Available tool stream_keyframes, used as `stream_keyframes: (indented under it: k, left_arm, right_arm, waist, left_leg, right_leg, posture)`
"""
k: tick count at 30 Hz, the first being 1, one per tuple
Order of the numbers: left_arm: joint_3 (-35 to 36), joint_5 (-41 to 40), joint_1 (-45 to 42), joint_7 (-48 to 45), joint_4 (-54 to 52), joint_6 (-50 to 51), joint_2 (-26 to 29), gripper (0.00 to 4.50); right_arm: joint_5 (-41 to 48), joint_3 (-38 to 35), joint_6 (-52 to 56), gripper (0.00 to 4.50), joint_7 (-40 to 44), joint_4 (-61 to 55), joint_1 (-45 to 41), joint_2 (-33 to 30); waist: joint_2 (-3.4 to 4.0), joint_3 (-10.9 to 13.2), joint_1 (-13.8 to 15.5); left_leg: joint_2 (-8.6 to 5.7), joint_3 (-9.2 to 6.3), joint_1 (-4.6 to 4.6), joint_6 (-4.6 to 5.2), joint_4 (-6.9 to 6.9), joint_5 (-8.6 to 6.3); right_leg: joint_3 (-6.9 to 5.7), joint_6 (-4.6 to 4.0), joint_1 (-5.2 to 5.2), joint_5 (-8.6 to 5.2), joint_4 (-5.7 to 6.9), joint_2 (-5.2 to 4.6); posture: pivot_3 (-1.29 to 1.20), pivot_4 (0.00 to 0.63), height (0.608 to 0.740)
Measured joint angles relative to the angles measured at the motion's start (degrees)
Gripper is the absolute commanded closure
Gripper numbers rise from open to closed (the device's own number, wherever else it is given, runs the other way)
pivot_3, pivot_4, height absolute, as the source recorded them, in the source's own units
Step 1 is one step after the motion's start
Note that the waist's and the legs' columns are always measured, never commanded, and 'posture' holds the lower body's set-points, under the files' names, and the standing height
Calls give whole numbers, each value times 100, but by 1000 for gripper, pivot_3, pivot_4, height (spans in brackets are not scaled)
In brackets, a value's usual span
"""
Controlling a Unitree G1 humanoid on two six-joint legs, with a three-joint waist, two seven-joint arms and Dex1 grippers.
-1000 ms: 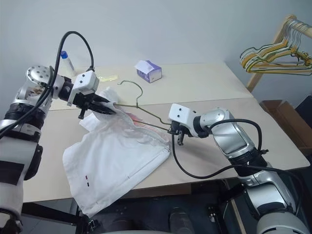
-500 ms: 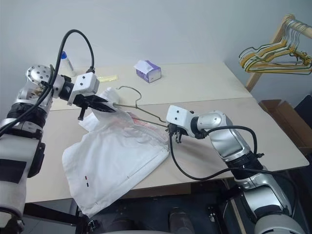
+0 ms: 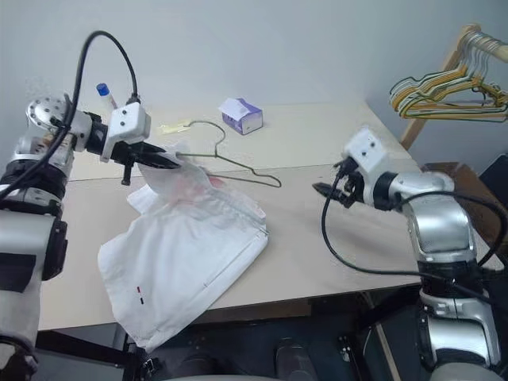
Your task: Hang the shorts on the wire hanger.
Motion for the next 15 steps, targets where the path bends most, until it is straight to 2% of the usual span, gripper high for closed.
stream_keyframes:
  k: [4, 10, 15]
  left_arm:
    - [33, 52, -95, 7, 9, -4, 1, 4500]
    - [90, 116, -97, 10, 18, -3, 3, 4500]
    - [177, 116, -97, -1, 17, 7, 4, 4500]
  right_arm:
    - [265, 293, 364, 635, -311, -180, 320, 722]
    - [602, 522, 655, 635, -701, -170, 306, 1573]
    - [790, 728, 734, 635, -774, -86, 261, 1782]
  waist:
    - [1, 1, -112]
    - [2, 1, -133]
    - [1, 1, -106]
  left_leg:
    - [0, -1, 6, 0, 1, 0]
    - [0, -6, -1, 0, 1, 0]
    - [0, -7, -1, 0, 1, 0]
  right_leg:
    - [4, 0, 0, 0, 11, 1]
    - [2, 1, -3, 0, 8, 1]
    - [1, 2, -1, 0, 8, 0]
  posture:
    - [-94, 0, 740]
    - [-78, 0, 740]
    - [-71, 0, 740]
